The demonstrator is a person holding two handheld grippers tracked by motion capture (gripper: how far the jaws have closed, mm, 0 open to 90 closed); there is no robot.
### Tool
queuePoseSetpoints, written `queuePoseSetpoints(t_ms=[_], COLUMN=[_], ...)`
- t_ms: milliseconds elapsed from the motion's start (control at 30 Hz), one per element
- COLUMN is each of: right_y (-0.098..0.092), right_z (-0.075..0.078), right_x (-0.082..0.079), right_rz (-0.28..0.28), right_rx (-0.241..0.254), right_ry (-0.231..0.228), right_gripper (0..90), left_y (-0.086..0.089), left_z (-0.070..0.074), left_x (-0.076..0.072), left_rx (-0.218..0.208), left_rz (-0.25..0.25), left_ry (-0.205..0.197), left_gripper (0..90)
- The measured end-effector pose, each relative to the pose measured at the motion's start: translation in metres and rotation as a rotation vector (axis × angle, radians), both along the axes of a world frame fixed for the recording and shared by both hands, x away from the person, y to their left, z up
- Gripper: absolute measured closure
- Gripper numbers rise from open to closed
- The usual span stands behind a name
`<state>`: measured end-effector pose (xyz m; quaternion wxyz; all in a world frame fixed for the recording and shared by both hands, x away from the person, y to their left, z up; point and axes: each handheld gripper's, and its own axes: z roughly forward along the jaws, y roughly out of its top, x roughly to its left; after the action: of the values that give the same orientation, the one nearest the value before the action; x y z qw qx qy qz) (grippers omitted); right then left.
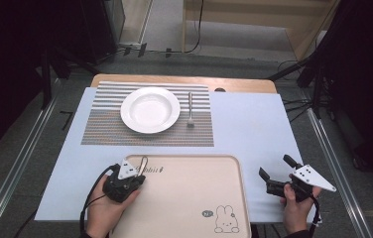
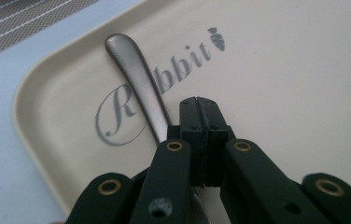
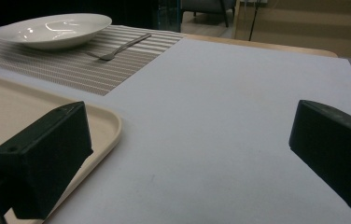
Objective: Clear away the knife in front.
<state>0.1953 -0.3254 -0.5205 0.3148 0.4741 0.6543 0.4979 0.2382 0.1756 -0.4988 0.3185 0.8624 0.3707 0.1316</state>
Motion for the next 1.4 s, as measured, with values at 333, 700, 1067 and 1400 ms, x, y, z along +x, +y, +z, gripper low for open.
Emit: queuePoseSetpoints(t_ms=[333,700,1067,1400], right_y=[0.001,0.001,0.001,0.001], right_z=[0.000,0.000,0.001,0.001], right_x=[0.001,0.001,0.001,0.001], right_rz=[0.007,0.004,0.000,-0.023], right_rx=[-0.010,-0.011,-0.010,-0.019], right_ry=[0.001,0.004,0.006,0.008], right_gripper=[0.0,0.0,0.0,0.0], left_y=[0.021,0.040,0.071,0.091], left_z=[-0.002,0.003,0.014,0.021], left_x=[-0.001,-0.001,0.001,0.001], left_rx=[-0.032,-0.196,-0.361,-0.445], left_rz=[0.011,-0.030,0.010,0.038], left_ry=[-0.001,-0.049,-0.119,-0.155], left_gripper=[90.0,70.7,37.9,0.0])
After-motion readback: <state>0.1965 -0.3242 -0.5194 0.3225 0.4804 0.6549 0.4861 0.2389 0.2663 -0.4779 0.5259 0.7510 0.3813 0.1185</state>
